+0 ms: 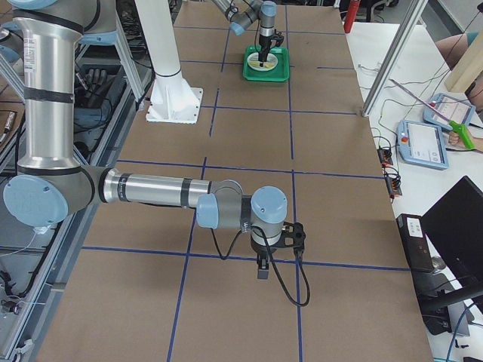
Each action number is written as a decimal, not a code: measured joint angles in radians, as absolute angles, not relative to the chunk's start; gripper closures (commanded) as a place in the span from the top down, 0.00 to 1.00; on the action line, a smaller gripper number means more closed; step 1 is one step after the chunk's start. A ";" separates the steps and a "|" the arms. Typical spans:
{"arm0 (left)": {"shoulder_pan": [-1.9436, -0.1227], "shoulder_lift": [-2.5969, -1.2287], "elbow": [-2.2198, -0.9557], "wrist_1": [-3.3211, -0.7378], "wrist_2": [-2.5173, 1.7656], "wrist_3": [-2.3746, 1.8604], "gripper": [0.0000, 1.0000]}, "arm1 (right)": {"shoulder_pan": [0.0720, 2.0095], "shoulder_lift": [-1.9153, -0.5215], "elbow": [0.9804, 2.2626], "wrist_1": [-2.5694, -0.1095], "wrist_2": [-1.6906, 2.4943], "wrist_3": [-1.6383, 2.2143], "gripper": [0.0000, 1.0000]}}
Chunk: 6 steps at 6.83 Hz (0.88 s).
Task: Place spoon
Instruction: 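Close the left gripper on the yellow spoon's handle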
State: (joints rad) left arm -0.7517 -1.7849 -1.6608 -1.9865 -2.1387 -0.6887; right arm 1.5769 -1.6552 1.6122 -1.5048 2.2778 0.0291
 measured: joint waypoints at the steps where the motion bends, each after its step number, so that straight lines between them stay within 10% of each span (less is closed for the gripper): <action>1: -0.752 -1.784 -1.660 -1.986 -2.139 -0.689 0.56 | 1.577 -1.655 1.612 -1.505 2.278 0.029 1.00; 4: -0.748 -1.789 -1.660 -1.961 -2.140 -0.689 0.49 | 1.577 -1.655 1.612 -1.505 2.278 0.029 1.00; 6: -0.742 -1.791 -1.660 -1.952 -2.140 -0.689 0.16 | 1.577 -1.655 1.612 -1.505 2.278 0.029 1.00</action>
